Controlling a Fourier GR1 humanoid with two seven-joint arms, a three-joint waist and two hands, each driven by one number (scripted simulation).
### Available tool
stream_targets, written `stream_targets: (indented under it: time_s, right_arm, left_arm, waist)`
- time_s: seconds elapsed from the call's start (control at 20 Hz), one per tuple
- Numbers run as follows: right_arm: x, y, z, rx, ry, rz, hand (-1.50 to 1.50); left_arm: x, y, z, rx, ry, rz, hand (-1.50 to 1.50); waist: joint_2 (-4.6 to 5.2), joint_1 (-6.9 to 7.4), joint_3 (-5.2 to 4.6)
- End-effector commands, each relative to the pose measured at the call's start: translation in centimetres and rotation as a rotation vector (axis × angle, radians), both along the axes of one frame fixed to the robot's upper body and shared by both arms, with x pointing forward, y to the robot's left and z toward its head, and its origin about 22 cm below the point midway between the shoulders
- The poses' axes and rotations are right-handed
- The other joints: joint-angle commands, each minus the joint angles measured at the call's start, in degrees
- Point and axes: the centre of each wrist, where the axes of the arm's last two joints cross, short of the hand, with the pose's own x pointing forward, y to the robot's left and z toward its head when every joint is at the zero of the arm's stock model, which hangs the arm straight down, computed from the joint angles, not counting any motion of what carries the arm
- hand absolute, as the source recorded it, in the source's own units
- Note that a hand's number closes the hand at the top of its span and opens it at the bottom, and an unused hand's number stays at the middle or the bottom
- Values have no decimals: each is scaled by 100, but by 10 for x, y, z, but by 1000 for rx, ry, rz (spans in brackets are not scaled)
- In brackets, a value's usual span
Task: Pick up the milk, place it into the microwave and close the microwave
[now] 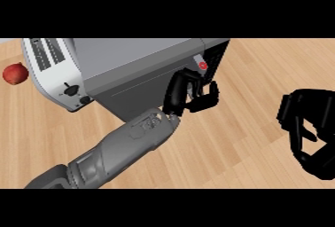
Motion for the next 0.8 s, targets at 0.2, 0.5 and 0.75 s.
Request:
stream_targets:
  time_s: [0.2,0.5,0.75]
  right_arm:
    - [-19,17,-22,-83,99,157,150]
    - [-36,25,-37,-61,161,161,150]
    - [-51,33,-44,-30,180,153,150]
  left_arm:
    - [11,-4,28,-338,287,70,150]
    - [15,9,15,-455,363,52,150]
    - [14,17,-4,-497,411,-2,150]
  waist:
    - [192,257,-116]
    - [159,464,-97]
    - [100,668,-86]
